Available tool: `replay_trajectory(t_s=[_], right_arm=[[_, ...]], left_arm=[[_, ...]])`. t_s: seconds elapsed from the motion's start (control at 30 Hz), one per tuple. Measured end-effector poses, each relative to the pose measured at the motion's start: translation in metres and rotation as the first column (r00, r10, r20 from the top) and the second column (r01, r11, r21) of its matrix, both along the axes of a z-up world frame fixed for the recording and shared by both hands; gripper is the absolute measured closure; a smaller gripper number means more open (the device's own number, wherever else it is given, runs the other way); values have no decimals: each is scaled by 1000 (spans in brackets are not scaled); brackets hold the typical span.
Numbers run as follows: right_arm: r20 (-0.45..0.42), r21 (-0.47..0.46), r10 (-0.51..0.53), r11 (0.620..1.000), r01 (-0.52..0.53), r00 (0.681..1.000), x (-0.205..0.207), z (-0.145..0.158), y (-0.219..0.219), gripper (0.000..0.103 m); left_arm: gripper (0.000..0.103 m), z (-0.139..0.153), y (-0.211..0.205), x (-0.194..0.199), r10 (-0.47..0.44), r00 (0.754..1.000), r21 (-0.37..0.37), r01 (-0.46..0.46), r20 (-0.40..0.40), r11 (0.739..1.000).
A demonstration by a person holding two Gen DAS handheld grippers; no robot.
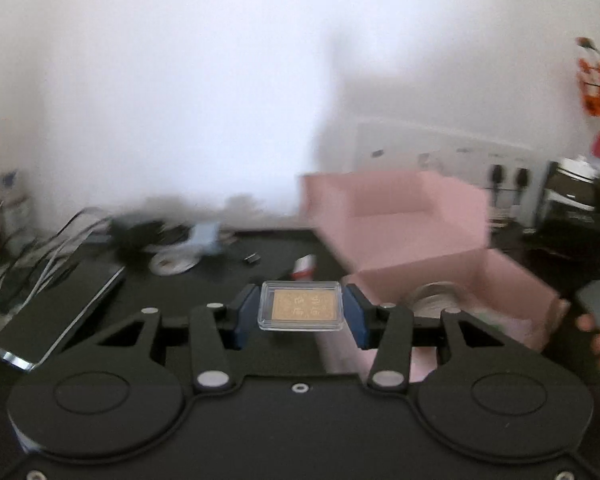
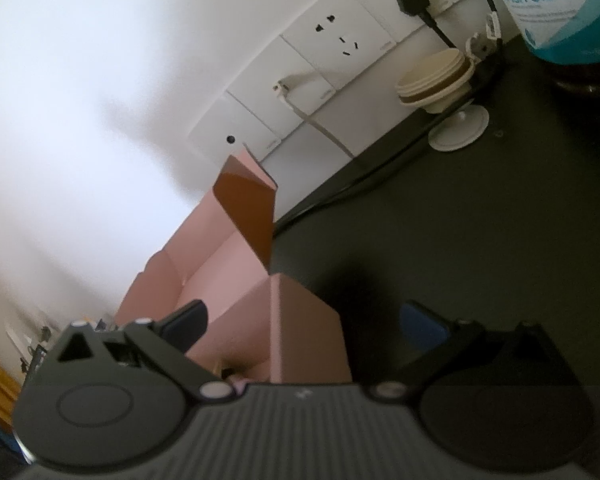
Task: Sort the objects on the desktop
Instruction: 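Carry the gold card case into the pink box with the left tool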
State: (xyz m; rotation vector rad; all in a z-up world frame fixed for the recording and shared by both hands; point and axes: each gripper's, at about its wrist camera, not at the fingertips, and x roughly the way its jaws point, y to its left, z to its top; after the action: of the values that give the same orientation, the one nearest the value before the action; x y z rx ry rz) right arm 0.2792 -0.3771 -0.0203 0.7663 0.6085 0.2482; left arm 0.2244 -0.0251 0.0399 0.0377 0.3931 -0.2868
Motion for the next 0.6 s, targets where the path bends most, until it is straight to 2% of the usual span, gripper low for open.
replay_trajectory(t_s=[0.17,0.27,0.47,0.6], right_arm=[[-1,26,7,1000,-7,1000,1,-1,-1,1],[4,26,-5,1000,5,1000,1,-1,-5,1],[27,46,-23,999,22,999,-2,3,-11,1],[28,43,-16,999,15,999,-2,4,-9,1]], left_arm=[[56,0,-46,1,-90,996,-11,90,-18,996],[56,-7,-67,4,-112,993,1,112,-19,994],[56,-11,-85,14,-125,991,1,125,-43,992],[56,-15,-89,23,-134,988,-29,132,-76,991]])
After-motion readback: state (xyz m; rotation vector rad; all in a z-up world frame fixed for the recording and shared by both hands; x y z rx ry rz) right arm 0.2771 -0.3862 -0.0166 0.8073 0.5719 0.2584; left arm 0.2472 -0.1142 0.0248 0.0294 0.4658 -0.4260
